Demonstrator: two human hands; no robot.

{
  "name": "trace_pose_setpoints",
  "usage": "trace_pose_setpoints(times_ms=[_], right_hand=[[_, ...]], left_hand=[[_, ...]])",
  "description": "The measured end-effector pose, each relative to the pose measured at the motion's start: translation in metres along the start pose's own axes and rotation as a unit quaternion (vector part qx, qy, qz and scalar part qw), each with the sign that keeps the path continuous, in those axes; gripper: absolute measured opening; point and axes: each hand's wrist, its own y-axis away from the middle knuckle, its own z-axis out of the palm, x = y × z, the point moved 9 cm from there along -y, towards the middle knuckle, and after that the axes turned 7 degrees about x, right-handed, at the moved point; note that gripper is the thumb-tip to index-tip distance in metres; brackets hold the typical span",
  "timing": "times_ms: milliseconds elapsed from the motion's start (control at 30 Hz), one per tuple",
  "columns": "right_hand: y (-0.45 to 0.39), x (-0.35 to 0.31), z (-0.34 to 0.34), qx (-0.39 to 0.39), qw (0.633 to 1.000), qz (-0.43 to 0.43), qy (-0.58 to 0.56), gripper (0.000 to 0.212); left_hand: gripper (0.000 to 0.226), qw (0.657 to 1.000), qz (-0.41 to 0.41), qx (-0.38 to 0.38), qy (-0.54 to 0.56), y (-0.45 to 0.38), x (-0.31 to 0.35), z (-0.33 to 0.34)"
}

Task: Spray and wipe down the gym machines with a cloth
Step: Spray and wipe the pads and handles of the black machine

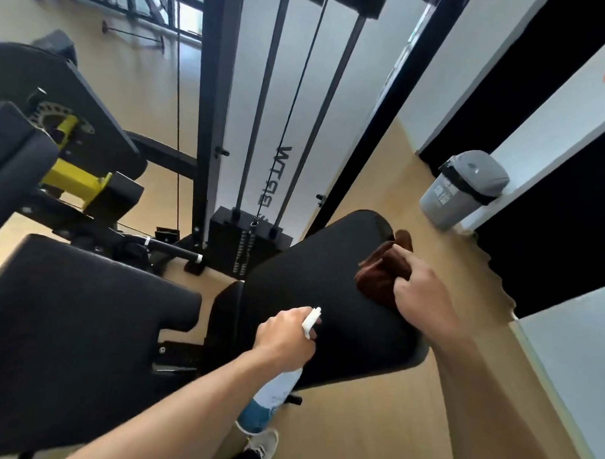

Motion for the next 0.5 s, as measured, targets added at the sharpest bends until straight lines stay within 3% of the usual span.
trace_pose_setpoints(times_ms=[100,300,500], right_hand=[[0.039,0.013,-0.002,0.078,0.997,-0.008,0.000,0.056],[0.085,0.031,-0.009,0.197,0.977,-0.059,-0.048,0.050],[0.160,0.066,0.017,0.214,0.961,-0.098,-0.146,0.062]], left_hand=[[0.032,0.999,-0.020,-0.027,0.020,0.034,-0.013,0.023],[0.032,0.997,-0.054,0.011,0.053,0.072,-0.033,0.027],[0.034,0.987,-0.093,0.116,0.058,0.127,-0.048,0.019]])
